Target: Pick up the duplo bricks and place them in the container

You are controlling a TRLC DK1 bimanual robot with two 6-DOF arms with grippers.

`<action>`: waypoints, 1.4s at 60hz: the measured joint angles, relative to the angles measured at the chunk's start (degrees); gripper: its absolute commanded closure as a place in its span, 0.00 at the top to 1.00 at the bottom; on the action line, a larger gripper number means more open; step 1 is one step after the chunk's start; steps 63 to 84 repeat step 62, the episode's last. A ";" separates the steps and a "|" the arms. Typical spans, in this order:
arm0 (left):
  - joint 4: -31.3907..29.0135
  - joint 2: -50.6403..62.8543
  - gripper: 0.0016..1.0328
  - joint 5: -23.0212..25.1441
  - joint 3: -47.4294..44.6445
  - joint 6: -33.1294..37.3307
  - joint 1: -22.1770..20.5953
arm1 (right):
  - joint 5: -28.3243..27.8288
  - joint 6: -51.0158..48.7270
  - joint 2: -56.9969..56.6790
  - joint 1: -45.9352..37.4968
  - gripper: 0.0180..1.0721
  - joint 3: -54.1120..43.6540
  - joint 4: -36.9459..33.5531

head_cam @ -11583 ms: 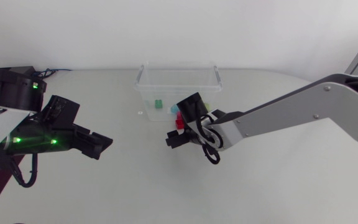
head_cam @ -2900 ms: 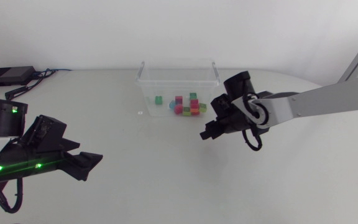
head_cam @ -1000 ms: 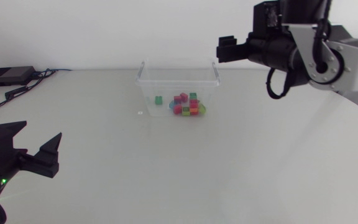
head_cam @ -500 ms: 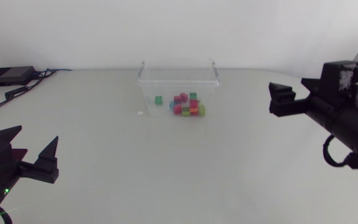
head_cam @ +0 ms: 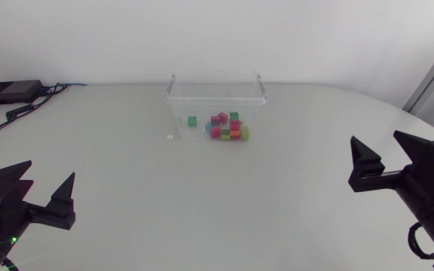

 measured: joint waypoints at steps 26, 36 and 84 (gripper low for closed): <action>2.89 -4.83 0.95 1.07 -3.34 -10.80 0.00 | -5.11 2.84 -12.81 -5.49 0.93 -6.71 -4.28; 4.31 -6.84 0.95 1.73 -4.76 -15.45 0.00 | -7.06 4.74 -17.99 -7.72 0.94 -9.29 -6.19; 5.57 -8.81 0.95 2.36 -5.86 -20.63 0.00 | -9.16 6.27 -23.23 -9.97 0.94 -12.17 -8.13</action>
